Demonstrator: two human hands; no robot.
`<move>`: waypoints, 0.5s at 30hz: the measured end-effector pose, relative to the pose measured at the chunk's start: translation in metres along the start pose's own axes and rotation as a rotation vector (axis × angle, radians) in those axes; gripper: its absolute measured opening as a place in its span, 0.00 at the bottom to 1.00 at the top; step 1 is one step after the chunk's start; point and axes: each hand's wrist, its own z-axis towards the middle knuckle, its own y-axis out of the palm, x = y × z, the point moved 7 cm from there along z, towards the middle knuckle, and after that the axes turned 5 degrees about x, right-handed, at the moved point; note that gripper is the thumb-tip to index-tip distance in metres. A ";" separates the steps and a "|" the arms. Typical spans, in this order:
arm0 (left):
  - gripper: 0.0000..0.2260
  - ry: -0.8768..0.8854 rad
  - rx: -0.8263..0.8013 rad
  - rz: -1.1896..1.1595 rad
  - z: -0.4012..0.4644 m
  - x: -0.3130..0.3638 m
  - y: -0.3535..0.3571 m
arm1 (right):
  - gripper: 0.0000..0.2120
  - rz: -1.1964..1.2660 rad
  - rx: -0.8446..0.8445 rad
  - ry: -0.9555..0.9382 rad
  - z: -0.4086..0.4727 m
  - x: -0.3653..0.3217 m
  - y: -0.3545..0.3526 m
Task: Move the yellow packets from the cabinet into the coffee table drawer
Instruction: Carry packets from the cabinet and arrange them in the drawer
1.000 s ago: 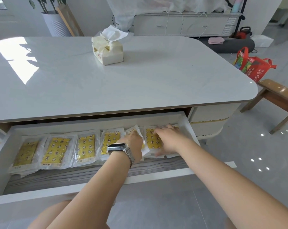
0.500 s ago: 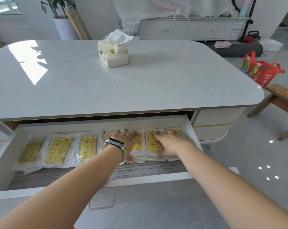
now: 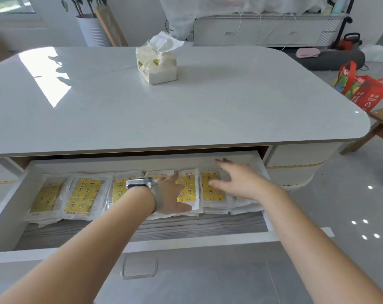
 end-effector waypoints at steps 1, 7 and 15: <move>0.30 0.009 -0.023 -0.026 -0.004 -0.003 -0.004 | 0.34 0.071 0.042 0.027 -0.005 0.007 -0.008; 0.23 -0.080 -0.019 -0.271 -0.017 -0.017 -0.028 | 0.24 0.061 -0.101 0.173 -0.029 0.032 -0.011; 0.25 -0.233 0.146 -0.260 -0.086 -0.036 -0.038 | 0.14 0.018 -0.194 0.224 -0.069 0.017 -0.040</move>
